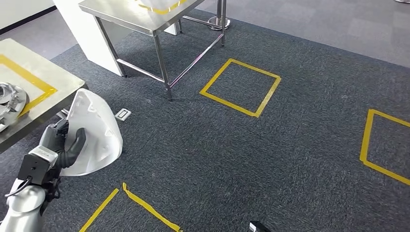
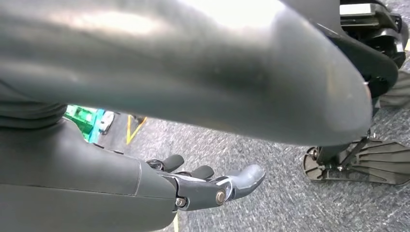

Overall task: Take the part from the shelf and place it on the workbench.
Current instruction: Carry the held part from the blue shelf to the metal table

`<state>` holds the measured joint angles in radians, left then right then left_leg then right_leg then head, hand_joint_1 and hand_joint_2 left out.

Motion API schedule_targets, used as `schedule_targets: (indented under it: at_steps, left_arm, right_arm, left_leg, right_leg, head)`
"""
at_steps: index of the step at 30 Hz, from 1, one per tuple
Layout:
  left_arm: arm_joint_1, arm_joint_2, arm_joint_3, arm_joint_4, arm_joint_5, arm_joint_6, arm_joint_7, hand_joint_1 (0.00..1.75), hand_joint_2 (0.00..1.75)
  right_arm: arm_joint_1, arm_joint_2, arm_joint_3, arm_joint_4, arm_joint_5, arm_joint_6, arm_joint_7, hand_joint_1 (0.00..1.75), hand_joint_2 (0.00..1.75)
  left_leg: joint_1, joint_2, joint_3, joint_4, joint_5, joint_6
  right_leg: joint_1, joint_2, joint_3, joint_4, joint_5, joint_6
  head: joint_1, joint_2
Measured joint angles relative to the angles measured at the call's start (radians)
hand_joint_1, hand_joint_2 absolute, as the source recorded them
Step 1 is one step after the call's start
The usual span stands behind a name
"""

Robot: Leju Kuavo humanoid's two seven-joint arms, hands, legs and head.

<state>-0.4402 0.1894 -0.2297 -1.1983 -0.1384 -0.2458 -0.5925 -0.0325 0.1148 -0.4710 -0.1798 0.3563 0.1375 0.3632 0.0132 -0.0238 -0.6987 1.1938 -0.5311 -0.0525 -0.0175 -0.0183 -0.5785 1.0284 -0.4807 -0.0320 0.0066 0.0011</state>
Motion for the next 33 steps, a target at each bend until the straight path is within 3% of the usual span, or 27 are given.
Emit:
schedule_targets:
  at_steps: [2, 3, 4, 6, 8, 10, 11, 13, 15, 17, 18, 20, 22, 24, 26, 28, 30, 32, 33]
  left_arm:
    - [-0.009, -0.016, -0.014, 0.013, -0.004, -0.003, 0.0, 1.75, 1.75]
    - [-0.011, -0.021, -0.019, 0.019, -0.006, -0.004, 0.001, 1.75, 1.75]
    - [-0.014, -0.024, -0.022, 0.024, -0.008, -0.004, 0.001, 1.75, 1.75]
    - [-0.028, -0.03, -0.026, 0.031, -0.009, -0.004, 0.001, 1.75, 1.75]
    - [-0.043, -0.035, -0.03, 0.034, -0.01, -0.003, 0.001, 1.75, 1.75]
    - [-0.047, -0.036, -0.033, 0.035, -0.01, -0.002, 0.001, 1.75, 1.75]
    - [-0.047, -0.035, -0.033, 0.034, -0.01, -0.002, 0.001, 1.75, 1.75]
    - [-0.049, -0.034, -0.033, 0.033, -0.01, -0.002, 0.003, 1.75, 1.75]
    - [-0.05, -0.036, -0.034, 0.032, -0.01, -0.002, 0.005, 1.75, 1.75]
    - [-0.048, -0.037, -0.035, 0.034, -0.01, -0.003, 0.006, 1.75, 1.75]
    - [-0.048, -0.036, -0.035, 0.035, -0.009, -0.003, 0.007, 1.75, 1.75]
    - [-0.049, -0.035, -0.035, 0.036, -0.009, -0.001, 0.008, 1.75, 1.75]
    - [-0.051, -0.035, -0.035, 0.036, -0.008, 0.001, 0.01, 1.75, 1.75]
    - [-0.053, -0.033, -0.035, 0.036, -0.008, 0.003, 0.014, 1.75, 1.75]
    - [-0.053, -0.03, -0.035, 0.033, -0.007, 0.004, 0.023, 1.75, 1.75]
    - [-0.057, -0.026, -0.034, 0.03, -0.008, 0.004, 0.033, 1.75, 1.75]
    - [-0.066, -0.027, -0.034, 0.029, -0.01, 0.004, 0.042, 1.75, 1.75]
    - [-0.07, -0.03, -0.035, 0.03, -0.011, 0.004, 0.049, 1.75, 1.75]
    - [-0.071, -0.031, -0.035, 0.031, -0.012, 0.004, 0.052, 1.75, 1.75]
  right_arm:
    - [0.003, 0.001, -0.002, 0.0, 0.0, -0.001, 0.002, 0.0, 0.0]
    - [0.004, 0.001, -0.002, 0.0, 0.0, -0.001, 0.003, 0.0, 0.0]
    - [0.004, 0.002, -0.002, 0.0, 0.001, -0.001, 0.003, 0.0, 0.0]
    - [0.003, 0.002, -0.003, 0.0, 0.006, -0.001, 0.003, 0.0, 0.0]
    - [0.003, 0.002, -0.003, 0.0, 0.014, 0.0, 0.002, 0.0, 0.0]
    - [0.002, 0.002, -0.003, 0.0, 0.019, 0.0, 0.002, 0.0, 0.0]
    - [0.0, 0.001, -0.003, -0.001, 0.02, 0.0, 0.004, 0.0, 0.0]
    - [-0.001, 0.001, -0.003, -0.001, 0.02, 0.0, 0.006, 0.0, 0.0]
    - [0.001, 0.0, -0.003, -0.001, 0.018, 0.0, 0.004, 0.0, 0.0]
    - [0.006, 0.0, -0.003, -0.001, 0.018, 0.0, 0.002, 0.0, 0.0]
    - [0.008, 0.0, -0.003, -0.001, 0.018, 0.0, 0.003, 0.0, 0.0]
    - [0.008, 0.0, -0.004, -0.001, 0.019, 0.0, 0.003, 0.0, 0.0]
    - [0.008, 0.0, -0.005, -0.001, 0.019, 0.0, 0.001, 0.0, 0.0]
    - [0.007, 0.0, -0.008, -0.001, 0.019, 0.0, -0.004, 0.0, 0.0]
    - [0.004, 0.001, -0.011, -0.001, 0.017, 0.001, -0.006, 0.0, 0.0]
    - [0.001, 0.001, -0.016, -0.001, 0.012, 0.001, -0.006, 0.0, 0.0]
    - [0.001, 0.001, -0.02, -0.001, 0.007, 0.0, -0.007, 0.0, 0.0]
    - [0.003, 0.001, -0.023, -0.001, 0.004, 0.0, -0.008, 0.0, 0.0]
    - [0.003, 0.001, -0.024, -0.001, 0.003, 0.0, -0.007, 0.0, 0.0]
  left_leg:
    - [0.002, 0.017, -0.042, 0.097, -0.032, -0.004]
    - [0.002, 0.02, -0.039, 0.099, -0.022, -0.005]
    - [0.003, 0.027, -0.018, 0.064, 0.004, -0.005]
    - [-0.003, 0.069, 0.056, -0.07, 0.059, 0.004]
    - [-0.011, 0.1, 0.097, -0.153, 0.076, 0.022]
    - [-0.014, 0.082, 0.096, -0.161, 0.076, 0.039]
    - [-0.013, 0.069, 0.095, -0.163, 0.079, 0.046]
    - [-0.008, 0.044, 0.095, -0.168, 0.085, 0.057]
    - [-0.004, 0.019, 0.092, -0.169, 0.088, 0.063]
    - [-0.004, -0.011, 0.088, -0.167, 0.09, 0.065]
    - [-0.004, -0.027, 0.087, -0.165, 0.09, 0.065]
    - [-0.002, -0.058, 0.087, -0.162, 0.091, 0.061]
    - [-0.002, -0.085, 0.083, -0.158, 0.092, 0.05]
    - [0.0, -0.108, 0.077, -0.161, 0.097, 0.035]
    - [0.002, -0.123, 0.072, -0.167, 0.104, 0.02]
    - [0.0, -0.074, 0.054, -0.137, 0.084, 0.011]
    - [-0.003, -0.004, 0.005, -0.031, 0.026, 0.005]
    - [-0.002, 0.015, -0.048, 0.088, -0.022, 0.0]
    - [-0.002, 0.017, -0.055, 0.108, -0.022, 0.0]
  right_leg:
    - [0.002, -0.029, -0.001, 0.001, -0.001, -0.001]
    - [0.003, -0.042, -0.001, 0.002, -0.003, -0.001]
    - [0.003, -0.054, 0.0, 0.003, -0.004, 0.001]
    - [0.006, -0.077, 0.003, 0.008, -0.011, 0.008]
    - [0.012, -0.1, 0.007, 0.011, -0.016, 0.019]
    - [0.014, -0.123, 0.011, 0.009, -0.018, 0.029]
    - [0.013, -0.121, 0.014, 0.011, -0.022, 0.035]
    - [0.007, -0.069, -0.001, 0.053, -0.053, 0.047]
    - [0.004, -0.004, -0.057, 0.169, -0.115, 0.053]
    - [0.004, 0.012, -0.113, 0.277, -0.149, 0.053]
    - [0.003, 0.014, -0.119, 0.283, -0.138, 0.052]
    - [0.001, 0.029, -0.079, 0.19, -0.071, 0.048]
    - [-0.004, 0.075, -0.024, 0.067, -0.021, 0.044]
    - [-0.002, 0.097, -0.006, 0.022, -0.013, 0.039]
    - [-0.001, 0.072, -0.004, 0.016, -0.008, 0.027]
    - [-0.002, 0.047, -0.001, 0.007, -0.001, 0.012]
    - [0.0, 0.021, 0.001, 0.004, 0.0, 0.002]
    - [0.004, -0.008, 0.0, 0.004, -0.002, -0.002]
    - [0.004, -0.023, 0.0, 0.005, -0.003, -0.002]
  head:
    - [-0.001, 0.0]
    - [-0.001, 0.0]
    - [-0.001, 0.0]
    - [-0.002, 0.0]
    - [0.001, 0.0]
    - [0.004, 0.0]
    - [0.006, 0.0]
    - [0.009, 0.0]
    - [0.012, 0.0]
    - [0.014, 0.0]
    - [0.014, 0.0]
    - [0.015, 0.0]
    - [0.015, 0.0]
    - [0.016, 0.0]
    - [0.016, 0.0]
    - [0.01, 0.0]
    - [0.002, 0.0]
    - [0.001, 0.0]
    - [0.0, 0.0]
